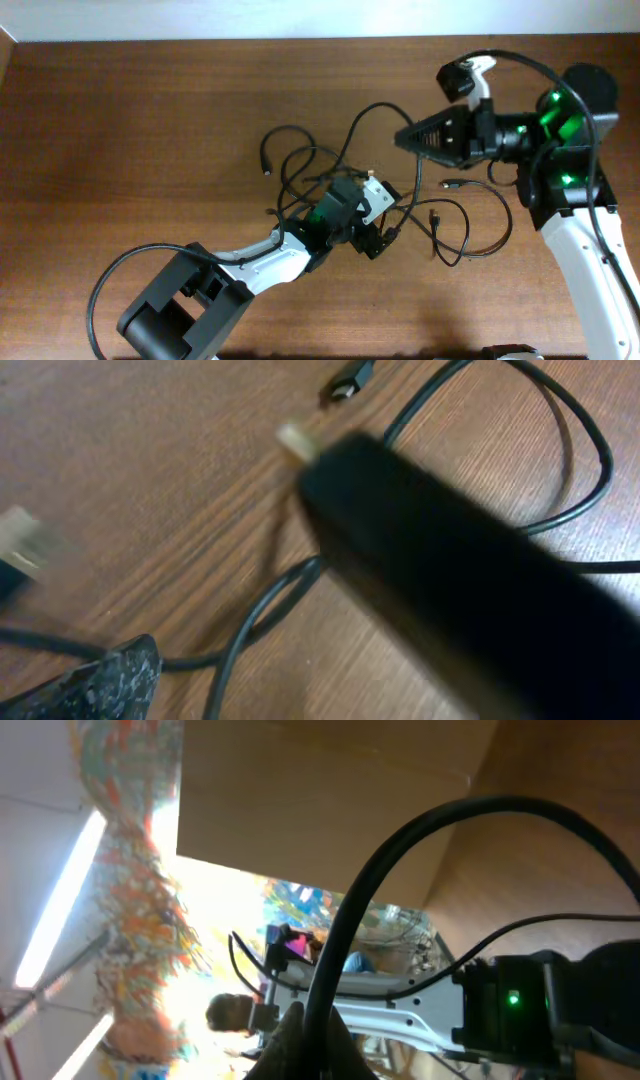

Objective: Untangle cables

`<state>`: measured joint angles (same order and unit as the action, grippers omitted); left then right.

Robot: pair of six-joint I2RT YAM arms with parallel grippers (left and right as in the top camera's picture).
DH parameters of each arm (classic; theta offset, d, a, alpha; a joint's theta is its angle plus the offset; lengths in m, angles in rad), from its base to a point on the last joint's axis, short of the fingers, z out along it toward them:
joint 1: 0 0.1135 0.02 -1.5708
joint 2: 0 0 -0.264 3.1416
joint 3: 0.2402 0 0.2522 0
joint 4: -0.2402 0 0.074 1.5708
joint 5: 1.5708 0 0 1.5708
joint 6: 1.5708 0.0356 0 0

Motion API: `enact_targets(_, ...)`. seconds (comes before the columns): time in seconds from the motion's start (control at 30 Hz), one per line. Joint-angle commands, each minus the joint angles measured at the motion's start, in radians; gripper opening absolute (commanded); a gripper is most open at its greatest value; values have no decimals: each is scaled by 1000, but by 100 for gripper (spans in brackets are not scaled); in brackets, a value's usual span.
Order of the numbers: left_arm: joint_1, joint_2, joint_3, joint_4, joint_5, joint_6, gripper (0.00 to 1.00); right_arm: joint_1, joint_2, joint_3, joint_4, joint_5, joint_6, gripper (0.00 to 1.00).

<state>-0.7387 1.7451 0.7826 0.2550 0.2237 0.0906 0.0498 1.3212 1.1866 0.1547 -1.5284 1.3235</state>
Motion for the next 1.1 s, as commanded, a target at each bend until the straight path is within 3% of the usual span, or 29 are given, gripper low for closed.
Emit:
enact_targets(0.0, -3, 7, 3, -3, 48, -53, 99, -65, -12, 13, 170, 15, 157, 4)
enact_targets(0.13, -3, 5, 3, -13, 69, -53, 99, -196, -12, 13, 346, 17, 291, 4)
enact_targets(1.07, -3, 5, 3, -40, 68, -53, 99, -991, 21, 13, 348, 10, 282, 4)
